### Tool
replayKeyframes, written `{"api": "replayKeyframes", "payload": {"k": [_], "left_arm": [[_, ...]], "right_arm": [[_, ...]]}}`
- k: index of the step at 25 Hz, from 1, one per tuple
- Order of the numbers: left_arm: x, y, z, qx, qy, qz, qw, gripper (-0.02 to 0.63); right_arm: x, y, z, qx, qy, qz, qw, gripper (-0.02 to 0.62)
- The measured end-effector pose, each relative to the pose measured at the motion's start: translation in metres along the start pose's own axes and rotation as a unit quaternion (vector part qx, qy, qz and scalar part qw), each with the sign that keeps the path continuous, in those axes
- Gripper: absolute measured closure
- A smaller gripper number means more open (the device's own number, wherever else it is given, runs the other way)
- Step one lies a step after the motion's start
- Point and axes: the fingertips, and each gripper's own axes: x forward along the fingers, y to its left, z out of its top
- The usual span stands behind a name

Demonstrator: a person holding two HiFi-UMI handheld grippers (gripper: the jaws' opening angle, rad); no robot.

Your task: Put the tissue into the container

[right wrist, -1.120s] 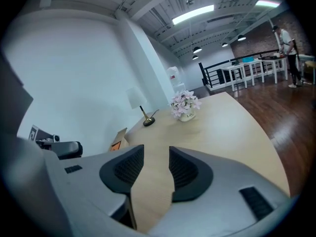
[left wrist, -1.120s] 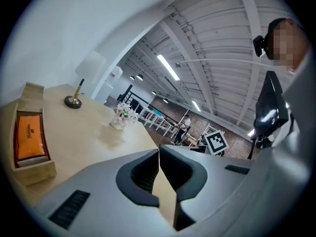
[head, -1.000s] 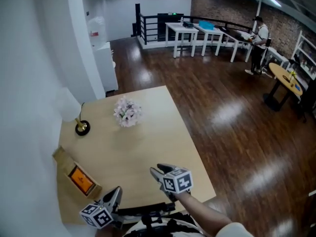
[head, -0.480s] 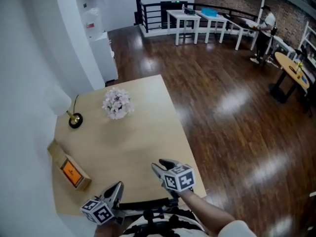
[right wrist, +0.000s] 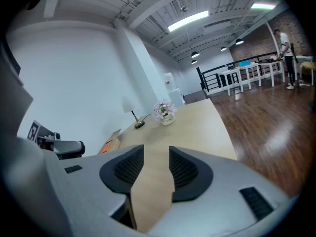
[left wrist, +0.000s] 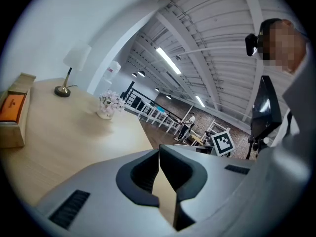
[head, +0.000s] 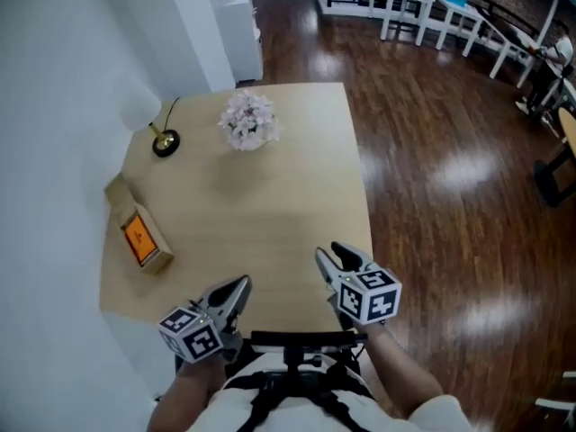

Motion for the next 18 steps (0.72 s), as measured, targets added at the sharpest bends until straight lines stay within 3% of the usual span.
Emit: {"api": "replayKeyframes", "payload": {"k": [9,18], "left_arm": [[-0.032,0.007,0.007,0.004,-0.018,0.002,0.9998,0.606],[-0.092,0.025,0.001,0.004,-0.015,-0.011,0.9998,0.606]], "right_arm": [[-0.016,0.022,0.0,0.006,-0.02,-0.004,1.0,0.446],[-0.025,0.079,-0.02,0.002,-0.034,-0.025,0.999,0.446]]}}
